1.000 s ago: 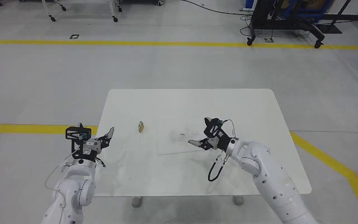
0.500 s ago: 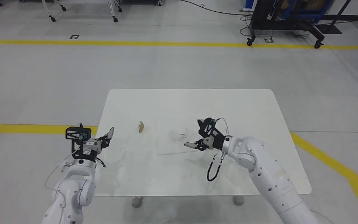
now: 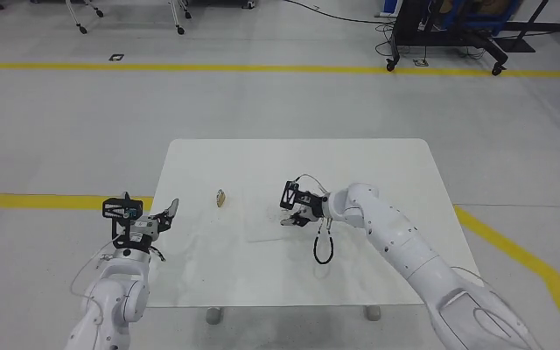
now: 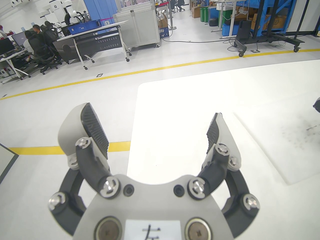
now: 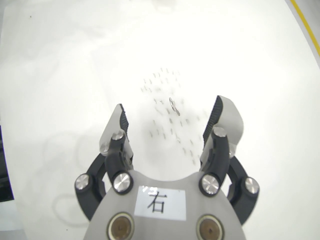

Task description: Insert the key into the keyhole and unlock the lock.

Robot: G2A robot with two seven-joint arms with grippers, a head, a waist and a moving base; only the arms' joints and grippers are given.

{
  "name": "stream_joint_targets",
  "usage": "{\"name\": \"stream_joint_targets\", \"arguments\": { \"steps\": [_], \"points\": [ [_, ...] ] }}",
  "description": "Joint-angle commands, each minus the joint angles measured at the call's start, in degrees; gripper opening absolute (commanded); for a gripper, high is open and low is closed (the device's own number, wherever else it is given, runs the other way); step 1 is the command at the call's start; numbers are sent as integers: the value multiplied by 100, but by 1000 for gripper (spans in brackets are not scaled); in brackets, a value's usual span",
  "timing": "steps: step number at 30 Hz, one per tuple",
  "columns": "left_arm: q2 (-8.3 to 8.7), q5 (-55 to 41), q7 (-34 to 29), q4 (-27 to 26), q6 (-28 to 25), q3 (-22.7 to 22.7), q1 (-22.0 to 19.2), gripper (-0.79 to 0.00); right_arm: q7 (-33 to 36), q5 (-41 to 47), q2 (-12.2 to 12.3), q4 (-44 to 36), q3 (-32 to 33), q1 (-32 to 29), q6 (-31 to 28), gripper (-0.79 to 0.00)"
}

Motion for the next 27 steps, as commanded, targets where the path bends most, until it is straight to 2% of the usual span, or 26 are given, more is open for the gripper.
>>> {"name": "stream_joint_targets", "arguments": {
  "steps": [1, 3, 4, 5, 6, 11, 17, 22, 27],
  "points": [
    [0, 0, 0, 0, 0, 0, 0, 0, -113, -57, -63, 218, -142, 123, -75, -419],
    [0, 0, 0, 0, 0, 0, 0, 0, -160, -113, -136, 423, -269, 239, -23, -431],
    [0, 0, 0, 0, 0, 0, 0, 0, -200, -115, -174, 513, -328, 288, -8, -471],
    [0, 0, 0, 0, 0, 0, 0, 0, -206, -125, -211, 622, -380, 340, 42, -674],
    [0, 0, 0, 0, 0, 0, 0, 0, -204, -140, -250, 706, -430, 389, 125, -785],
    [0, 0, 0, 0, 0, 0, 0, 0, -454, -202, -378, 966, -599, 527, 210, -785],
    [0, 0, 0, 0, 0, 0, 0, 0, -836, -411, -393, 1043, -612, 572, 298, -785],
    [0, 0, 0, 0, 0, 0, 0, 0, -1335, -416, -281, 867, -394, 423, 256, -785],
    [0, 0, 0, 0, 0, 0, 0, 0, -2535, -32, -28, 660, 149, -22, -354, -785]
  ]
}}
